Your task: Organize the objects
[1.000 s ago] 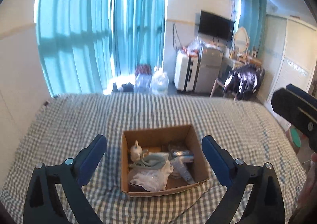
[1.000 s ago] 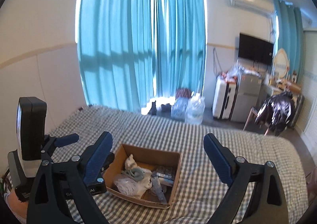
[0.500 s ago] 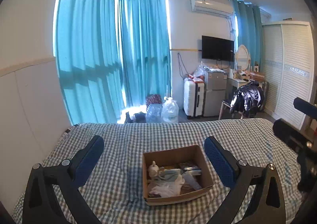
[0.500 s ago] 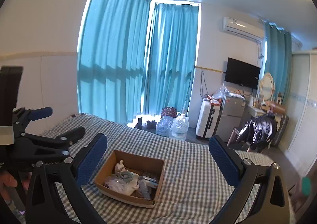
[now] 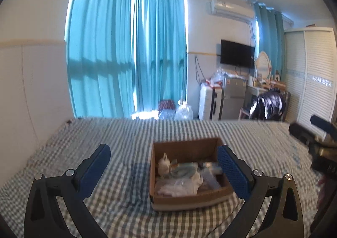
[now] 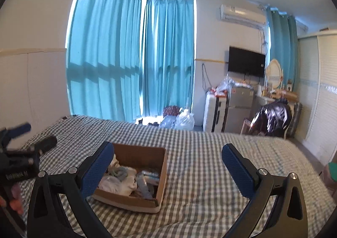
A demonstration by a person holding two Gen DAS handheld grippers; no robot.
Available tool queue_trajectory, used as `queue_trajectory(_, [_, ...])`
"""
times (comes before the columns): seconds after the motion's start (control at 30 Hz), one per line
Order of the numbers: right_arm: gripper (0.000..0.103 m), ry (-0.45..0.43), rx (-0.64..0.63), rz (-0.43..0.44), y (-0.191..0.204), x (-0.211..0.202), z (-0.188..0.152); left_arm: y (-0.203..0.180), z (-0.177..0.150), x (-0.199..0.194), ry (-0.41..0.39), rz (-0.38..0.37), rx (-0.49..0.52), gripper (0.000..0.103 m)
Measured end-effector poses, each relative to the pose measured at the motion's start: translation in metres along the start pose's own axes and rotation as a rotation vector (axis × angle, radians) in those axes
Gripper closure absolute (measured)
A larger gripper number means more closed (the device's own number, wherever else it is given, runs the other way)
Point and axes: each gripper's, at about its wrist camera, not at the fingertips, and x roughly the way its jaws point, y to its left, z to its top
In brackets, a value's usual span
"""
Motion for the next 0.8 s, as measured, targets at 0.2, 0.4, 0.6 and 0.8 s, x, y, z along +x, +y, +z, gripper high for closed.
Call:
queue_trajectory(0.2, [0.0,0.021,-0.032,-0.021,0.008,0.027,-0.027,0.009,-0.025,0.018,0.064,0.028,-0.002,0.0])
queue_trajectory(0.4, [0.0,0.067,-0.042,-0.015,0.017,0.044,-0.043,0.016,-0.034,0.023,0.097,0.016,-0.036,0.0])
queue_trajectory(0.6, [0.0,0.076,-0.046,-0.001,0.022,0.041,-0.045,0.023,-0.03,0.015,0.072,0.018,-0.063,0.0])
queue_trajectory(0.8, [0.0,0.075,-0.047,0.008,0.024,0.038,-0.043,0.023,-0.03,0.015,0.076,0.021,-0.063,0.0])
